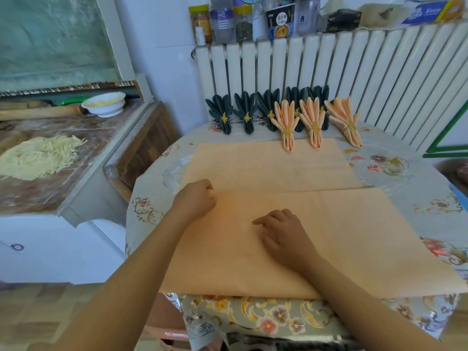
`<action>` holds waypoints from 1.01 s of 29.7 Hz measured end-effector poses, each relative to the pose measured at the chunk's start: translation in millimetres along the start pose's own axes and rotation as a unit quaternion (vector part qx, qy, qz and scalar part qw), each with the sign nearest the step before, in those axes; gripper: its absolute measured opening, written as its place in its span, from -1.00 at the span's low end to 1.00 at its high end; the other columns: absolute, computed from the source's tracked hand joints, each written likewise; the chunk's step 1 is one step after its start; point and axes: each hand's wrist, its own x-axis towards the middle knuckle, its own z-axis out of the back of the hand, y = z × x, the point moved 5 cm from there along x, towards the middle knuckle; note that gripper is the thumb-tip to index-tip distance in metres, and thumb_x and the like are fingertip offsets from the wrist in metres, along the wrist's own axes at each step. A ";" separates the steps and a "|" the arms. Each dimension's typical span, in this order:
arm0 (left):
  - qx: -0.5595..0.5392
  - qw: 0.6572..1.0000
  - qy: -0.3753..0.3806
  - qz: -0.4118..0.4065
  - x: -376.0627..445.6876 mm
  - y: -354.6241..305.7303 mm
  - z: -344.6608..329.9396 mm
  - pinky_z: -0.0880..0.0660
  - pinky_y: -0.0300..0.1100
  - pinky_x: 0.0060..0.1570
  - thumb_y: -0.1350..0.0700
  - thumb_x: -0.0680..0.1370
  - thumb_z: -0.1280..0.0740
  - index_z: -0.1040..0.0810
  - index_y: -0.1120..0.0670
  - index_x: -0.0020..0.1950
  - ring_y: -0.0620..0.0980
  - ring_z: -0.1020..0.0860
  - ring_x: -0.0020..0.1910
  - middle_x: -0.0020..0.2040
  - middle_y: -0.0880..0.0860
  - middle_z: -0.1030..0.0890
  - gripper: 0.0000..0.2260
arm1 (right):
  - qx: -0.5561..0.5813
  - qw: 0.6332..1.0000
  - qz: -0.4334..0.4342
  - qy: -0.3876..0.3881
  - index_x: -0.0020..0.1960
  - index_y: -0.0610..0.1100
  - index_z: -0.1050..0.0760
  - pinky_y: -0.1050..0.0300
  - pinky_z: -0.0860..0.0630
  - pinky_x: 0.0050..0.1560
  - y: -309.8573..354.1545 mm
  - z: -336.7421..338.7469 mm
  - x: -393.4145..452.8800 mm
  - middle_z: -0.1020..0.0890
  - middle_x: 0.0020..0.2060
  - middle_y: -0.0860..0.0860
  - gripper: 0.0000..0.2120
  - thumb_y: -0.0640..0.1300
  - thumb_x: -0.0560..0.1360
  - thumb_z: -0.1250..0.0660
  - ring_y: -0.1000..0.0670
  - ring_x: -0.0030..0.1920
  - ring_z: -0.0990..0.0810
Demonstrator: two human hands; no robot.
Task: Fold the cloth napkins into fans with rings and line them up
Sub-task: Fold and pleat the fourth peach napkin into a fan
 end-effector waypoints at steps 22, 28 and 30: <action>-0.005 0.990 0.037 -0.134 -90.1 -48.9 -49.9 -0.17 -0.08 0.37 0.04 0.64 -0.15 -0.45 -0.03 0.38 -0.02 -0.29 0.42 0.44 -0.03 -0.37 -0.68 | 0.104 0.968 -0.210 0.085 -0.15 -0.01 -0.60 0.49 -0.36 -0.27 4.6 36.3 -41.9 -0.58 -0.24 0.17 -0.93 -0.03 0.48 -0.38 0.26 -0.24 -0.47; 0.095 0.976 0.069 -0.183 -94.8 -38.4 -77.5 0.10 -0.13 0.46 -0.05 0.67 -0.01 -0.08 -0.08 0.56 -0.10 0.02 0.54 0.58 -0.04 0.03 -0.56 | 0.057 0.985 -0.157 0.046 -0.12 0.03 -0.49 0.43 -0.28 -0.27 11.6 29.2 -53.0 -0.45 -0.25 0.16 -0.93 -0.09 0.47 -0.37 0.20 -0.26 -0.38; 0.107 0.973 0.068 -0.195 -92.0 -37.2 -79.9 0.12 -0.13 0.47 -0.04 0.67 0.00 -0.04 -0.08 0.57 -0.11 0.04 0.54 0.58 -0.03 0.05 -0.55 | 0.057 0.989 -0.134 0.032 -0.14 0.02 -0.48 0.43 -0.27 -0.26 11.7 26.5 -56.1 -0.46 -0.29 0.15 -0.91 -0.13 0.46 -0.37 0.19 -0.26 -0.38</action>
